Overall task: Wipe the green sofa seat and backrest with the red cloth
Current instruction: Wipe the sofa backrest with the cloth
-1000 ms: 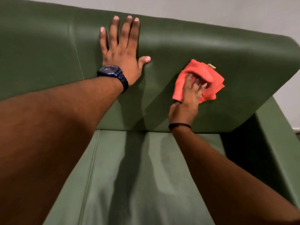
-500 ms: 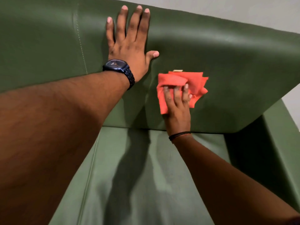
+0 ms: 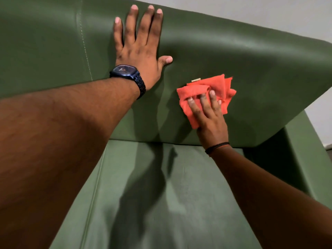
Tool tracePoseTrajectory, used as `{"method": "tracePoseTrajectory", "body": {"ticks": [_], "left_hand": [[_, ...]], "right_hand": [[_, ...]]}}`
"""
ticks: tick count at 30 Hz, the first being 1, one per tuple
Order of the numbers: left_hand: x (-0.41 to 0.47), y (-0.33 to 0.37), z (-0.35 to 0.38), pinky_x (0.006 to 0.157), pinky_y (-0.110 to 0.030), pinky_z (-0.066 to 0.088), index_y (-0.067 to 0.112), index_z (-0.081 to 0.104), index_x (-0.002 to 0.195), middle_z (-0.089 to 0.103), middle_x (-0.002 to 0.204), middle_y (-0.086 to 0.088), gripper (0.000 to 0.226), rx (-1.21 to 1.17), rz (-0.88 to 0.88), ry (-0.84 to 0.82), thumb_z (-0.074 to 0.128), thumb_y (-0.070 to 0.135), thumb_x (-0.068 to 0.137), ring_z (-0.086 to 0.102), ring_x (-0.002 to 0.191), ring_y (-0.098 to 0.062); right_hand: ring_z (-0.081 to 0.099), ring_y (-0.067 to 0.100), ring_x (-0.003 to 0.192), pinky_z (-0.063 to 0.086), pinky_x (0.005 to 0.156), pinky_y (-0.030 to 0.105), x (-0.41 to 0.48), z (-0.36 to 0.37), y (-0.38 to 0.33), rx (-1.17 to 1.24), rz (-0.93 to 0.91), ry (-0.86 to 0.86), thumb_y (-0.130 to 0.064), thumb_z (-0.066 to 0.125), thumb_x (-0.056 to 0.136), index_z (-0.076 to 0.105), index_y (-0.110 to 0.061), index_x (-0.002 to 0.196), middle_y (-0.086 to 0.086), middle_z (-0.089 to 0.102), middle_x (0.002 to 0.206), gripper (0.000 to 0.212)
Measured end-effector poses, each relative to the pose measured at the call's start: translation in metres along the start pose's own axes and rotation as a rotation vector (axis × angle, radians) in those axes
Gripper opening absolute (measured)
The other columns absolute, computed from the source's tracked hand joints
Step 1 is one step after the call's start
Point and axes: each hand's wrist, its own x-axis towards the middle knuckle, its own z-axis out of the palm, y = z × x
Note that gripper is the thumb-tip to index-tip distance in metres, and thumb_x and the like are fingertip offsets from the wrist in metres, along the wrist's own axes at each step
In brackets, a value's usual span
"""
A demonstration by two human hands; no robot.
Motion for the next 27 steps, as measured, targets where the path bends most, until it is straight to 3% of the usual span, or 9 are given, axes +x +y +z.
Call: {"method": "tracePoseTrajectory", "body": {"ticks": [5, 7, 11, 15, 20, 23, 27], "left_hand": [[0.001, -0.001, 0.0, 0.112, -0.053, -0.002, 0.022, 0.01, 0.147, 0.015, 0.157, -0.004, 0.08, 0.002, 0.001, -0.002, 0.042, 0.059, 0.085, 0.007, 0.144, -0.032], [0.0, -0.001, 0.0, 0.112, -0.053, -0.001, 0.022, 0.01, 0.147, 0.016, 0.157, -0.004, 0.08, 0.0, 0.002, 0.005, 0.042, 0.059, 0.084, 0.008, 0.144, -0.032], [-0.001, -0.001, 0.0, 0.112, -0.053, -0.003, 0.023, 0.008, 0.147, 0.014, 0.157, -0.002, 0.079, -0.007, 0.0, 0.002, 0.043, 0.058, 0.086, 0.006, 0.144, -0.032], [-0.002, 0.0, 0.001, 0.112, -0.052, -0.004, 0.022, 0.007, 0.147, 0.012, 0.158, -0.002, 0.079, -0.008, -0.001, 0.0, 0.043, 0.056, 0.086, 0.005, 0.144, -0.032], [-0.002, 0.0, 0.0, 0.111, -0.051, -0.006, 0.022, 0.006, 0.147, 0.012, 0.158, -0.002, 0.079, -0.009, 0.0, -0.006, 0.043, 0.056, 0.086, 0.005, 0.144, -0.032], [-0.003, 0.001, 0.0, 0.111, -0.051, -0.006, 0.022, 0.007, 0.147, 0.012, 0.158, -0.002, 0.079, -0.001, 0.0, -0.007, 0.043, 0.056, 0.086, 0.005, 0.144, -0.032], [-0.002, 0.001, 0.0, 0.112, -0.053, -0.003, 0.022, 0.008, 0.147, 0.013, 0.158, -0.003, 0.079, -0.008, -0.001, -0.001, 0.043, 0.056, 0.086, 0.006, 0.144, -0.033]], "right_hand": [[0.024, 0.057, 0.129, 0.027, 0.102, 0.065, 0.028, 0.006, -0.013, 0.029, 0.294, 0.224, 0.006, 0.05, 0.079, 0.045, -0.008, 0.132, 0.034, 0.039, 0.138, 0.055], [0.023, 0.058, 0.129, 0.028, 0.101, 0.069, 0.031, 0.011, -0.025, 0.048, 0.279, 0.201, 0.01, 0.054, 0.076, 0.047, -0.009, 0.132, 0.033, 0.04, 0.138, 0.059], [0.025, 0.048, 0.13, 0.028, 0.103, 0.066, 0.014, 0.002, -0.007, 0.006, 0.07, 0.115, 0.007, 0.056, 0.08, 0.051, -0.009, 0.129, 0.031, 0.045, 0.135, 0.051], [0.025, 0.053, 0.13, 0.028, 0.103, 0.064, 0.022, 0.0, -0.011, 0.029, 0.216, 0.173, 0.009, 0.052, 0.081, 0.047, -0.009, 0.132, 0.032, 0.04, 0.139, 0.054], [0.02, 0.045, 0.133, 0.027, 0.104, 0.062, 0.018, 0.003, -0.011, 0.035, 0.197, 0.155, 0.002, 0.045, 0.084, 0.046, -0.011, 0.133, 0.031, 0.038, 0.14, 0.051], [0.022, 0.056, 0.131, 0.025, 0.104, 0.062, 0.021, -0.002, -0.004, 0.034, 0.318, 0.186, 0.006, 0.044, 0.08, 0.044, -0.01, 0.133, 0.035, 0.037, 0.139, 0.055], [0.021, 0.043, 0.132, 0.018, 0.104, 0.062, 0.003, -0.001, 0.002, -0.064, -0.02, -0.004, 0.003, 0.043, 0.083, 0.051, -0.013, 0.129, 0.026, 0.048, 0.135, 0.049]]}}
